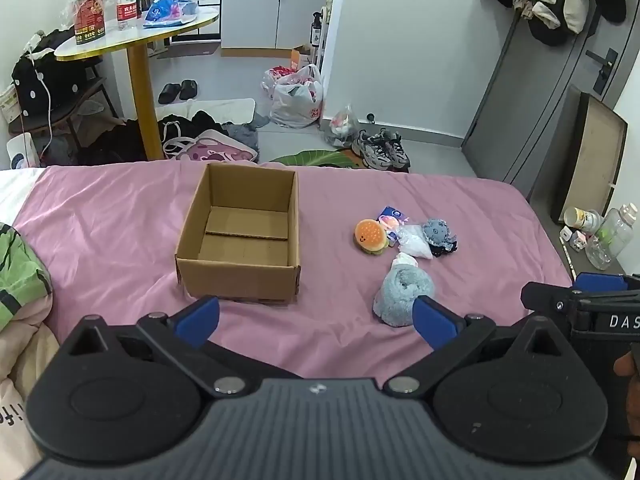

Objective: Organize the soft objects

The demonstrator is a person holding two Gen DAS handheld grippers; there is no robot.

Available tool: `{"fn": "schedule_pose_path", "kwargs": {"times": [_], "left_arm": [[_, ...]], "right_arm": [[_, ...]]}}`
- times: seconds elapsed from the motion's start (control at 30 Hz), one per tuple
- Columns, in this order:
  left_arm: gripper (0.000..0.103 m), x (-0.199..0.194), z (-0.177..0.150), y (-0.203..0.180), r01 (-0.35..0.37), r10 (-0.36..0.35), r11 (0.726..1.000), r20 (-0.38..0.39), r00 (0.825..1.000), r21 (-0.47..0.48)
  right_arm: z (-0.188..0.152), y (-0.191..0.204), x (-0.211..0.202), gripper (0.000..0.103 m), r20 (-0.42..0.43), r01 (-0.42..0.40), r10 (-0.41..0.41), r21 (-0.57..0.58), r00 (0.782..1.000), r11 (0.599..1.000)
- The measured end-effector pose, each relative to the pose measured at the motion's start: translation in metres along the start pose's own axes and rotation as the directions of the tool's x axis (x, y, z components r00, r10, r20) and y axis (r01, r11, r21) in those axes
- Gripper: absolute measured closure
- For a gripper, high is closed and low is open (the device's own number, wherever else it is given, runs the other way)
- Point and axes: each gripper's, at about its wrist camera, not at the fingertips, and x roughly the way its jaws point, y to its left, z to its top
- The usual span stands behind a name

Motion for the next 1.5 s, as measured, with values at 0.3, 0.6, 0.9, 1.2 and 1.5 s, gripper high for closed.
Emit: {"fn": "schedule_pose_path", "kwargs": {"times": [0.3,0.6,0.9,1.2,1.5], "left_arm": [[0.001,-0.006,-0.002,-0.004,-0.011,0.011,1.000,0.006,1.000,-0.001],[0.001,-0.008,0.001,-0.001,-0.014,0.014,1.000,0.009,1.000,0.000],[0.001,-0.008,0.000,0.000,-0.013,0.013,1.000,0.004,1.000,0.002],[0.001,-0.009,0.000,-0.002,-0.011,0.011,1.000,0.007,1.000,0.008],[0.001,-0.012,0.000,-0.006,-0.009,0.009,1.000,0.013,1.000,0.010]], "right_arm": [[-0.001,-0.002,-0.001,0.000,-0.007,-0.016,0.016,0.003,1.000,1.000],[-0.003,-0.003,-0.002,0.000,-0.002,-0.002,0.002,-0.004,1.000,1.000],[-0.003,-0.004,-0.003,0.000,0.002,0.002,-0.002,0.002,1.000,1.000],[-0.003,-0.003,-0.002,0.000,-0.001,0.000,-0.001,-0.005,1.000,1.000],[-0.004,-0.002,-0.004,0.000,0.001,0.000,0.000,-0.011,1.000,1.000]]}}
